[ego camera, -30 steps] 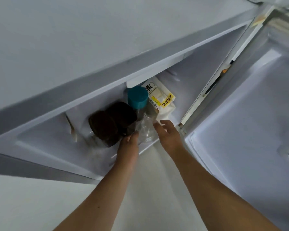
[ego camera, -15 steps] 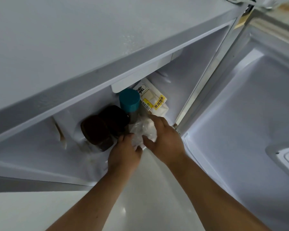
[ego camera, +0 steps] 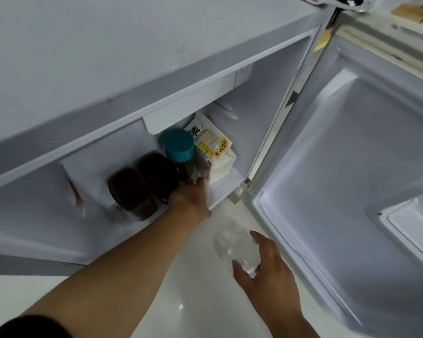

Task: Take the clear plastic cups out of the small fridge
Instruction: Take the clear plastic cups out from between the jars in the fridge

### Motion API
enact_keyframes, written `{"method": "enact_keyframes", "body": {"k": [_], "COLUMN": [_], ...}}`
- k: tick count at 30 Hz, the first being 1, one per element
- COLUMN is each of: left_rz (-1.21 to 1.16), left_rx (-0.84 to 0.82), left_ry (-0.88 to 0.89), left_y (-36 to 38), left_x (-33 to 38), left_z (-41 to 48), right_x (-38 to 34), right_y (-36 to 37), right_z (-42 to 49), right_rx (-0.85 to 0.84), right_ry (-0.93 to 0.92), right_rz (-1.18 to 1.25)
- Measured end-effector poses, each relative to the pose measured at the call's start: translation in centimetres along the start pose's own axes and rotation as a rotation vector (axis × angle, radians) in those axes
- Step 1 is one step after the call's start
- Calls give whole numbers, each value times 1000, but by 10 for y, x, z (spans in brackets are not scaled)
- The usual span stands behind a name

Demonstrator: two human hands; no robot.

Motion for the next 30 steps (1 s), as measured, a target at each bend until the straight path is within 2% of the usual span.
{"method": "enact_keyframes", "body": {"k": [7, 11, 16, 22, 30], "left_rz": [88, -16, -64, -77, -98], "left_rx": [81, 144, 149, 161, 140], "left_ry": [72, 114, 84, 23, -119], "left_y": [4, 9, 9, 7, 18], "left_x": [-1, -4, -17, -82, -199], "left_z": [-39, -109, -210, -308, -332], "right_x": [12, 13, -5, -54, -142], "right_y": [-32, -52, -66, -56, 22], "right_z": [-27, -52, -89, -132, -155], "right_rx": [-3, -6, -45, -136, -258], "right_ry": [37, 16, -69, -142, -249], "right_rz": [-34, -83, -71, -19, -69]}}
Point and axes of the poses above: each hand's wrist, its own z-axis towards the middle knuckle, its own y-axis out of the palm, x = y × z, the point moved 7 cm from there along z, towards the middle knuckle, and after that the axes turned 13 degrees about x, right-handed, at the moved point
